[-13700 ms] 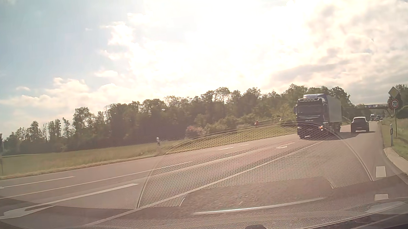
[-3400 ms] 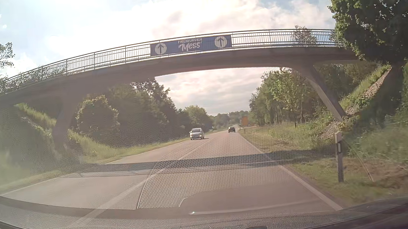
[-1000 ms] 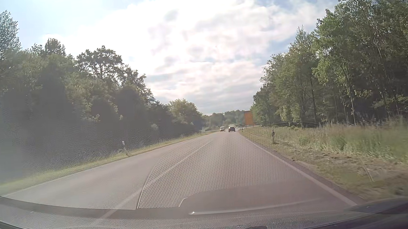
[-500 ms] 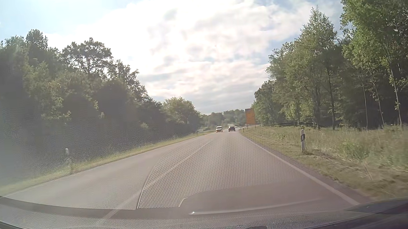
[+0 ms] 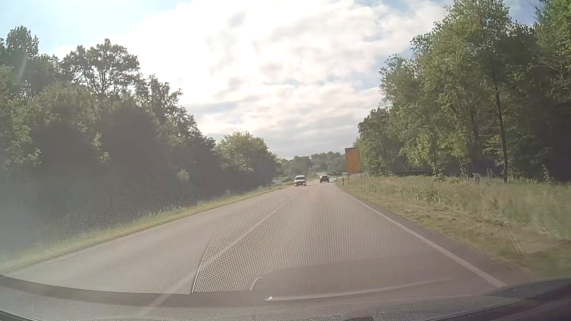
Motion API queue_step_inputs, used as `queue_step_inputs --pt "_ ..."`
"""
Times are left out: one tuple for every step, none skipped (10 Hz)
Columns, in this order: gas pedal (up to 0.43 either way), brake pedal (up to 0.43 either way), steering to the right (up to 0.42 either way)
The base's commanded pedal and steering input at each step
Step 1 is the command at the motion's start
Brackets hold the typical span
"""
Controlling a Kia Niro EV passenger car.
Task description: Follow the waypoints while adhering to traffic rules and regulations
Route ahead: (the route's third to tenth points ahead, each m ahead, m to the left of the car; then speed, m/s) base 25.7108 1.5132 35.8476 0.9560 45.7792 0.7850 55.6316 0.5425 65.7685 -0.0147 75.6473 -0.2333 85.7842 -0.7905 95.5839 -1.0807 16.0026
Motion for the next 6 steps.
queue_step_inputs --pt "0.197 0.0 0.001" --pt "0.197 0.0 0.001" --pt "0.209 0.0 0.001" --pt "0.209 0.0 0.001" --pt "0.209 0.0 0.001" --pt "0.209 0.0 0.001"
